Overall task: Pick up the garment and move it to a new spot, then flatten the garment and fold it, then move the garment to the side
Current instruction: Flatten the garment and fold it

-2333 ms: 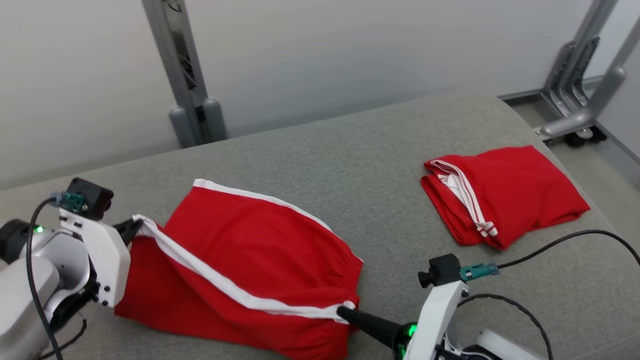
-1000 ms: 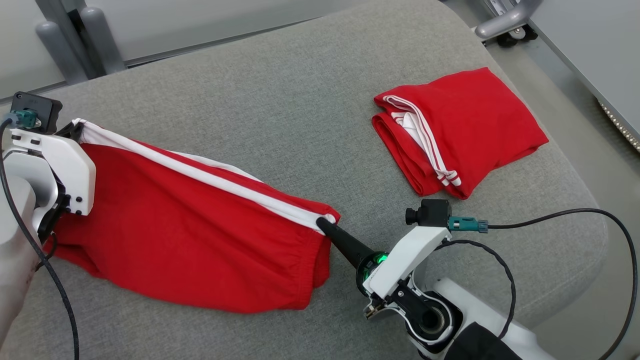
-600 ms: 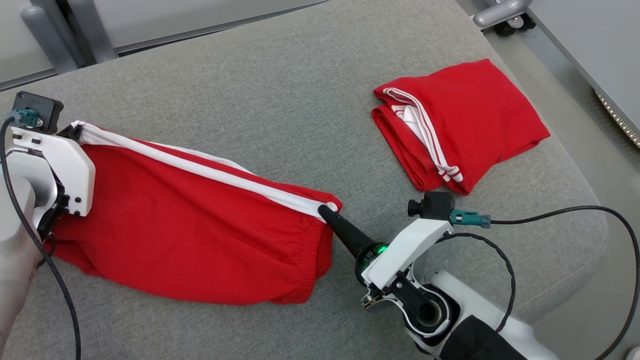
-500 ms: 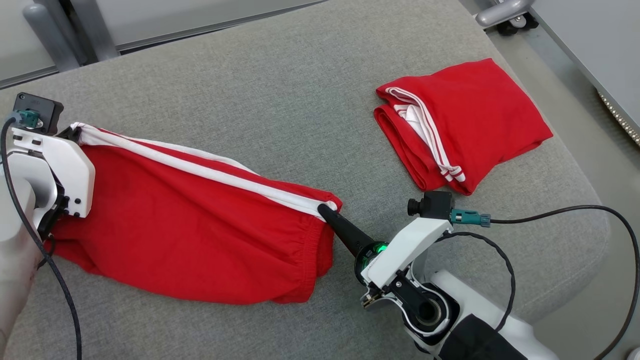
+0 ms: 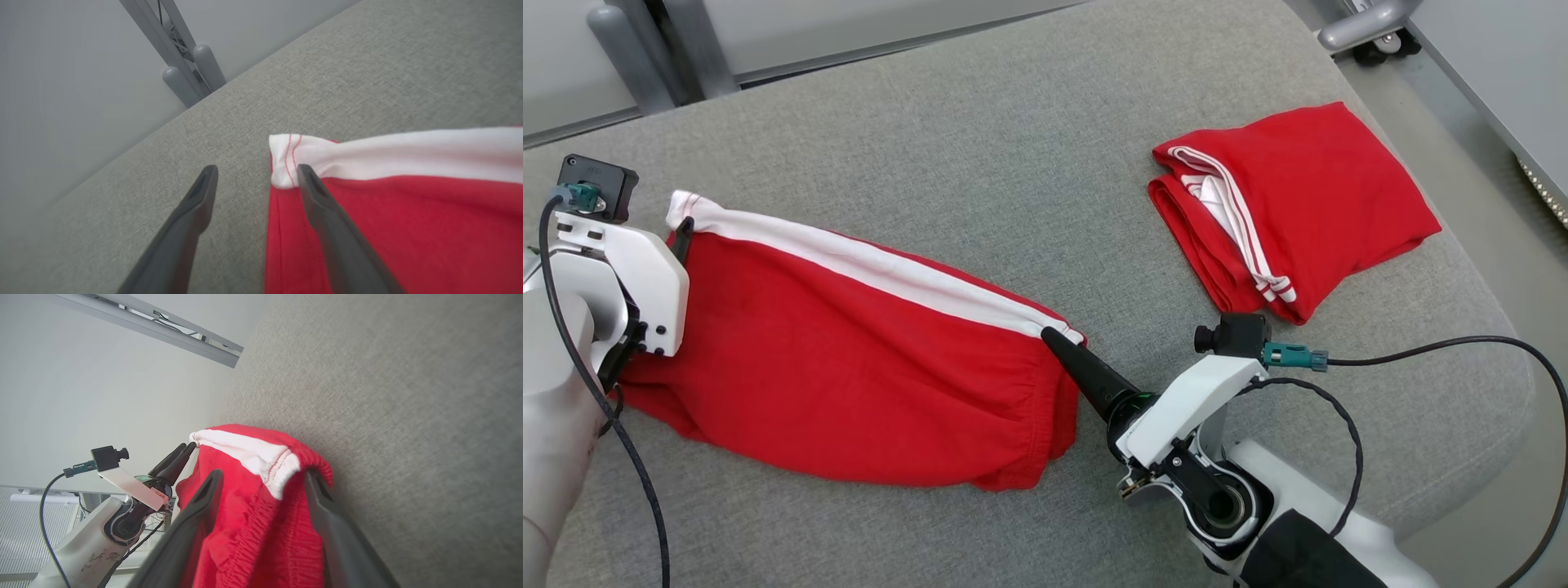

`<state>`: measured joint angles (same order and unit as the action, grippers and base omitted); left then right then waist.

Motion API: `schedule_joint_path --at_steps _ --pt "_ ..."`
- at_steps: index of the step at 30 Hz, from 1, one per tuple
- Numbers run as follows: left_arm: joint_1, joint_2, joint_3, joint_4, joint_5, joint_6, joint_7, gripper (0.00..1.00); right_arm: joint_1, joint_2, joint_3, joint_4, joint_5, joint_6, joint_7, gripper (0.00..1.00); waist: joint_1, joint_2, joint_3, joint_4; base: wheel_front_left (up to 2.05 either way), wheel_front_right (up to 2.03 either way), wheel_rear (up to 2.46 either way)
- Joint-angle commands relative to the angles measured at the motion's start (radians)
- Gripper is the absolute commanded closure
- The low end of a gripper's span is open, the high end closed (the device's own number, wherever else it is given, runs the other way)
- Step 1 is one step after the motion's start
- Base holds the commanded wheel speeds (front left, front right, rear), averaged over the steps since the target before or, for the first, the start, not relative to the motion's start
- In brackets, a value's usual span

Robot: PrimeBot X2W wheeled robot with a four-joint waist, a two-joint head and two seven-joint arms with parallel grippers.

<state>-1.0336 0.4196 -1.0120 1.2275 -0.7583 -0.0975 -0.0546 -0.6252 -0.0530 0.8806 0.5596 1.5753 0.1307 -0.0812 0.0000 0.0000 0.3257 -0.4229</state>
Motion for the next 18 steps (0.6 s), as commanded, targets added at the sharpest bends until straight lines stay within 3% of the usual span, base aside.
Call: schedule_joint_path --at_steps 1,8,18 --pt "-0.003 -0.003 0.001 0.006 -0.008 -0.004 -0.008 0.0 -0.004 -0.003 0.004 0.004 -0.004 0.0 -0.005 0.0 0.0 0.0 -0.011 0.005 0.0 0.0 0.0" --pt "0.039 -0.023 0.014 0.022 -0.028 -0.002 -0.05 0.0 0.02 -0.059 0.034 -0.012 -0.048 0.0 -0.005 0.0 0.0 0.0 -0.075 0.025 0.0 0.0 0.0" --pt "0.105 -0.069 0.048 0.022 -0.075 0.004 -0.162 0.0 0.016 -0.179 0.067 0.001 -0.225 0.0 -0.165 0.0 0.0 0.0 -0.208 0.079 0.0 0.0 0.0"
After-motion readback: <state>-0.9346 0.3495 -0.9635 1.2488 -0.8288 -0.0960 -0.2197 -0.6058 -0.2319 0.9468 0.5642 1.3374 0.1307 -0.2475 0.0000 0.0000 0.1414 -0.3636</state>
